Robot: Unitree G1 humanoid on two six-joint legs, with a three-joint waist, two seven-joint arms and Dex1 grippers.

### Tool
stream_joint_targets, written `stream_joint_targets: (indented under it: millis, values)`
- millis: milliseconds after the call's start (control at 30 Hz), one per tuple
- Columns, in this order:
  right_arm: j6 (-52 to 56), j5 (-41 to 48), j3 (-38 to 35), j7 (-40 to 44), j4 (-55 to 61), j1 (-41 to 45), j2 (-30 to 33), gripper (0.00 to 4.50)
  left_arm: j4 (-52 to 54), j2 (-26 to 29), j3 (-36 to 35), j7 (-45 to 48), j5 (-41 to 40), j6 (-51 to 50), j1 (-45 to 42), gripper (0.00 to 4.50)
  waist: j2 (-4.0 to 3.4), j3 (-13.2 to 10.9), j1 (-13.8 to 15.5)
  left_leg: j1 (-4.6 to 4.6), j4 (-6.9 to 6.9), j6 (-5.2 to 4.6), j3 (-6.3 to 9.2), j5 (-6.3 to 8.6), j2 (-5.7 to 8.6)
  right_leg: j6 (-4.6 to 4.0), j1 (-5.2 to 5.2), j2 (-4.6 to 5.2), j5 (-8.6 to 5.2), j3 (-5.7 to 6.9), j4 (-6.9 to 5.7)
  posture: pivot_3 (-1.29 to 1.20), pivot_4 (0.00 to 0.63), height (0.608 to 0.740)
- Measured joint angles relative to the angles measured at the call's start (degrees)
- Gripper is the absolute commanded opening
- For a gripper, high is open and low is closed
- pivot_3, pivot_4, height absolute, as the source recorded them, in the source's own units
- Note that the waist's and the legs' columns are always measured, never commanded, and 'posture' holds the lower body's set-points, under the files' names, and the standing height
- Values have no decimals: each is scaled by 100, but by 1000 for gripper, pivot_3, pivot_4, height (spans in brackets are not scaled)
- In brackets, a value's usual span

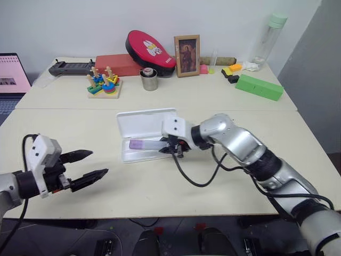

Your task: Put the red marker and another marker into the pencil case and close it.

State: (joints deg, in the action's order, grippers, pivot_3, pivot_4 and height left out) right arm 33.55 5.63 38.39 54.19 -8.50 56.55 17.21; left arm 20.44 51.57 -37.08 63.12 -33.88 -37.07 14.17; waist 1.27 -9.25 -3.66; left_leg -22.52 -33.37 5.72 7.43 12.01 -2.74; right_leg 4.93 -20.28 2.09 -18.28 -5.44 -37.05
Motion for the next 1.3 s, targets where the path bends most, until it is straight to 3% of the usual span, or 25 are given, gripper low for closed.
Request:
stream_joint_targets:
  millis: [200,600,1300]
  values:
    - [-626,-454,126,250,-1012,248,-484,1082,201,-72,-174,-134,-116,-17,216,4500,1,0,37,2,30,4,1,1,0,-8,-8,0,-2,5,0,0,150,740]
    - [-1407,-1162,168,721,-1959,550,-1005,1082,564,-222,-250,-530,-431,-157,430,4500,1,1,25,8,40,6,0,0,-1,-12,-8,0,-5,7,-2,0,150,740]
    - [-1741,-1559,-267,839,-3098,1010,-1575,1082,826,-304,-259,-857,-555,-202,579,4500,0,0,2,14,41,13,0,-1,-1,-12,-4,0,-5,7,-3,0,150,740]
